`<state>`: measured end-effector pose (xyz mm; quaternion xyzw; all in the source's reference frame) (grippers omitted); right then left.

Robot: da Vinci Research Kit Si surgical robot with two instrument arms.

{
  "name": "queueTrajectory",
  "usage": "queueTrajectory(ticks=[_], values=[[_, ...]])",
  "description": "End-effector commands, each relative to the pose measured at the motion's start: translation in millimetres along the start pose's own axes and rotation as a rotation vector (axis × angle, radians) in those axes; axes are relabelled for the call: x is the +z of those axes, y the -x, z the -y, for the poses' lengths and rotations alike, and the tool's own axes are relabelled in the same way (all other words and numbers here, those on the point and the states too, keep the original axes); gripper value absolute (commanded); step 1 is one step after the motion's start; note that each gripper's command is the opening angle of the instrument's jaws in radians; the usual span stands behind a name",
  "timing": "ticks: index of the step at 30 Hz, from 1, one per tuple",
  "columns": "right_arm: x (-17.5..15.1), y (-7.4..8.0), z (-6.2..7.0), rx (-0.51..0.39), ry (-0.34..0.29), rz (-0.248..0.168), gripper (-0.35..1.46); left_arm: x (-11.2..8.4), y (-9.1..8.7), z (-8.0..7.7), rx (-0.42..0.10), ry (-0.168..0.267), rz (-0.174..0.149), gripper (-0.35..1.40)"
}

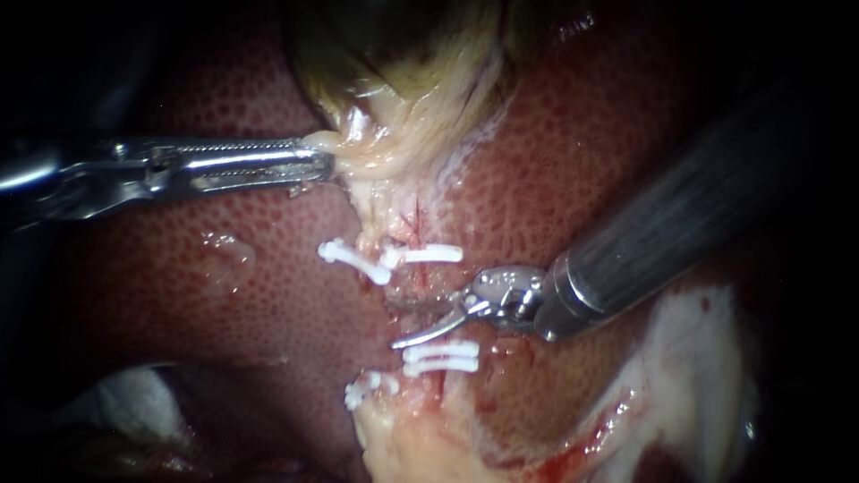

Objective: Go back from the cut right tube

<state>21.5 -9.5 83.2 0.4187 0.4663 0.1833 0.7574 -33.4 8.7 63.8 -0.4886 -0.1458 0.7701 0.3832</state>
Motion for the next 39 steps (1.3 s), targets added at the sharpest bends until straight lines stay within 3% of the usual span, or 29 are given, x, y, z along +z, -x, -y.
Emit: queueTrajectory(ticks=[1,6,10,16,27,39], values=[[-0.1,0.0,0.1,-0.001,-0.001,0.000,0.88,0.0,0.0,0.0,0.000,0.000,0.000,-0.35],[-0.7,0.5,0.7,0.003,-0.005,0.002,1.04,-0.1,0.0,0.1,0.000,0.001,0.000,-0.35],[-2.0,1.3,2.0,-0.030,-0.016,0.008,1.16,-0.2,0.1,0.2,0.000,0.002,0.000,-0.35],[-5.9,1.1,3.4,-0.150,0.113,-0.021,1.43,-0.1,0.2,0.5,0.001,0.003,0.001,-0.35],[-13.0,-1.6,4.9,-0.317,0.260,-0.004,1.43,-0.1,0.2,0.6,0.001,0.003,0.001,-0.35],[-15.7,-3.5,6.8,-0.367,0.361,0.021,1.43,0.7,1.1,0.8,0.005,-0.002,-0.001,-0.35]])
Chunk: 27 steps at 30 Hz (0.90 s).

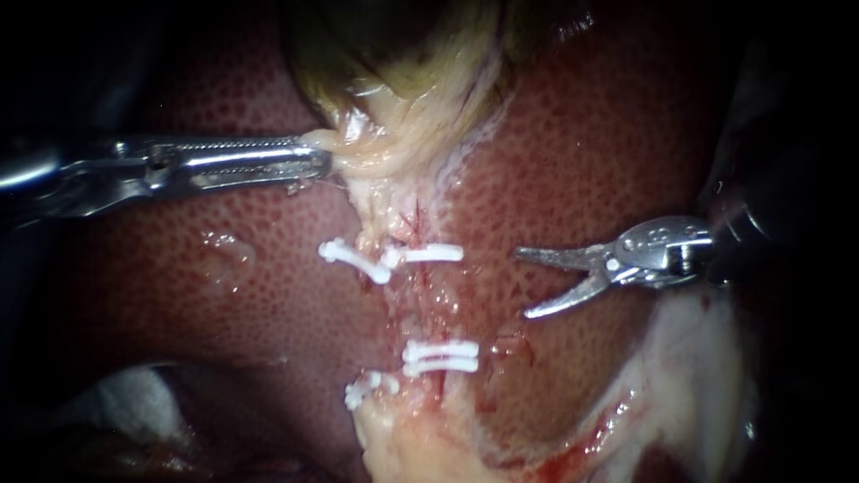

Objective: Go back from the cut right tube

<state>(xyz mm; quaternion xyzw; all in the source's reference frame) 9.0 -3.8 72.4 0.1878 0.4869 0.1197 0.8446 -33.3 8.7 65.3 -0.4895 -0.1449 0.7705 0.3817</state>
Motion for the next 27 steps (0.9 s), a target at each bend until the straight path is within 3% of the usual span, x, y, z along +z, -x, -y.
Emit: queueTrajectory(ticks=[1,16,27], values=[[0.0,0.0,0.1,0.002,0.000,0.002,1.43,0.4,0.3,-0.1,0.003,-0.004,-0.004,-0.35],[0.0,0.2,0.2,0.004,0.002,0.007,1.45,7.2,5.4,0.6,0.029,0.003,0.066,-0.35],[0.0,0.2,0.2,0.004,0.004,0.004,1.45,8.0,6.0,0.5,0.027,0.006,0.078,-0.35]])
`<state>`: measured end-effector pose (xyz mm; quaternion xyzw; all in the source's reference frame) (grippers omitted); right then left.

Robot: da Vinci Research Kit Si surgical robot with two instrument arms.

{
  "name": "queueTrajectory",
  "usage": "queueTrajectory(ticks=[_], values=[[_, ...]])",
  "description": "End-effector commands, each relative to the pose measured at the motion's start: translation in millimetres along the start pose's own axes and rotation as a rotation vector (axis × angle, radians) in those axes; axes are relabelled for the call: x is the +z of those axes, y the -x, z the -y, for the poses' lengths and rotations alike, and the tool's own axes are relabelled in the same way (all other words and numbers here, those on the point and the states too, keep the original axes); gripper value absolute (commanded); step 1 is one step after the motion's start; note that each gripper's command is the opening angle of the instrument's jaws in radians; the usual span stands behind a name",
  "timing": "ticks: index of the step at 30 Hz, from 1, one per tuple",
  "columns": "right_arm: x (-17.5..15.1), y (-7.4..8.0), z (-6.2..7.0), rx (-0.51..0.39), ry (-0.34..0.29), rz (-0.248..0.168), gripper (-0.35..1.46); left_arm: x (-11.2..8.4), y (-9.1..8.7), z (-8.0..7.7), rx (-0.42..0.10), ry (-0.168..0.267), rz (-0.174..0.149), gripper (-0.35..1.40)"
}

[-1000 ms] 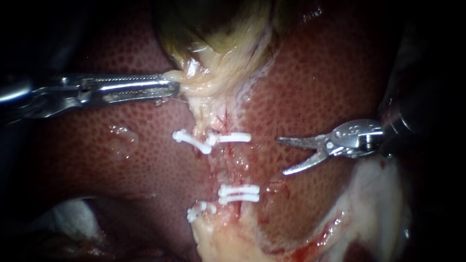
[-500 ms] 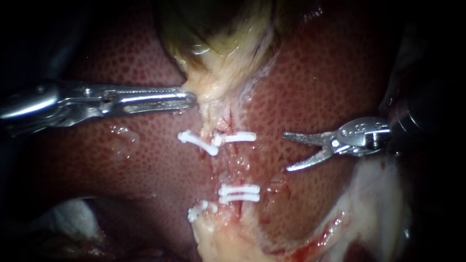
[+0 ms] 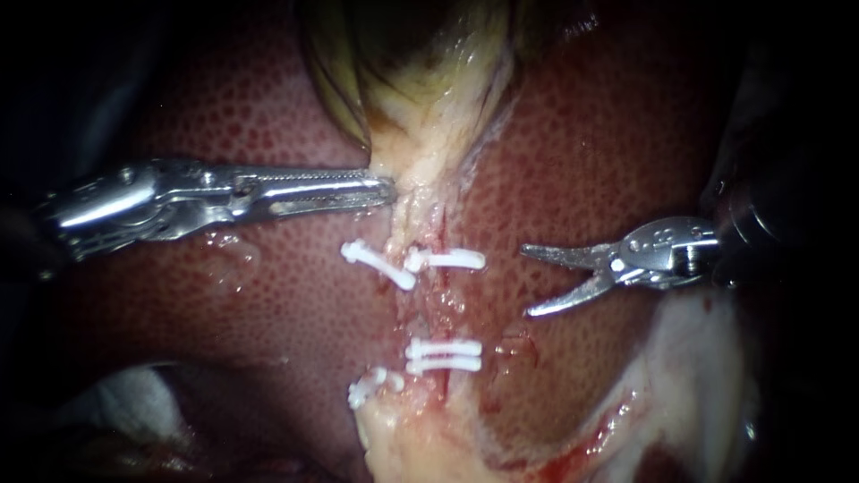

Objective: Go back from the cut right tube

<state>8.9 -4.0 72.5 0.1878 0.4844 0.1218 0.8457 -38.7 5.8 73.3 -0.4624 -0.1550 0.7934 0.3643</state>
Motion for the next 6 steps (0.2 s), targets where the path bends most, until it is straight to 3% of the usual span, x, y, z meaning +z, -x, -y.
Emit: queueTrajectory(ticks=[1,6], values=[[0.0,0.0,0.0,0.000,0.000,-0.001,1.45,0.0,0.0,0.0,0.000,0.001,0.001,-0.35],[0.0,-0.1,0.1,0.000,-0.003,-0.002,1.45,0.0,0.0,0.0,0.000,0.001,0.001,-0.35]])
